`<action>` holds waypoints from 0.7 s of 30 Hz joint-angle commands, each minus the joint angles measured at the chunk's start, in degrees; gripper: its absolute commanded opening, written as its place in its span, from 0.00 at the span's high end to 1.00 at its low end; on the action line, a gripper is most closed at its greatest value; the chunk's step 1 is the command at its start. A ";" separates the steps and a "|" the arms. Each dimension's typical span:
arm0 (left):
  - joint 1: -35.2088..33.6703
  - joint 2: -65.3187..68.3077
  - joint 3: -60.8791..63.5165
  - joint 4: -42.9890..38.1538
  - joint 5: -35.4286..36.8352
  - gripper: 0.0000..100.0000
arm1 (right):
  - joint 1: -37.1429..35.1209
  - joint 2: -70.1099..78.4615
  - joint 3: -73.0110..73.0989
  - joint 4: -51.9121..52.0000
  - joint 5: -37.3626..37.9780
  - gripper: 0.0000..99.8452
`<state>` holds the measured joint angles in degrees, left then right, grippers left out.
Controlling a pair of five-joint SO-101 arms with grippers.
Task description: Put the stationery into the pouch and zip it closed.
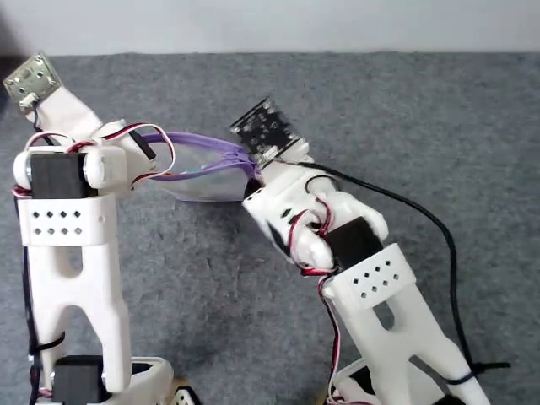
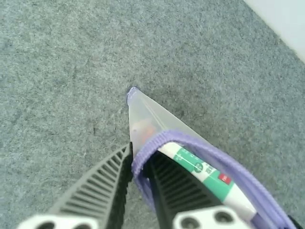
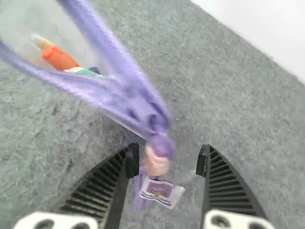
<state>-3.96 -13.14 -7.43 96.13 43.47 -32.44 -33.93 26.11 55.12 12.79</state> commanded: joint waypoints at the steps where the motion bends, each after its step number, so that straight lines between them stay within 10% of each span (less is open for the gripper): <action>1: 0.35 0.79 2.33 -0.18 0.79 0.99 | -0.75 -0.75 -0.44 -1.01 1.32 0.80; 21: 0.35 0.79 2.33 0.09 0.79 0.99 | -0.40 4.70 -0.44 -6.11 1.41 0.99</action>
<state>-4.04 -13.14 -7.43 96.13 43.47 -32.44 -28.92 26.20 50.46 13.49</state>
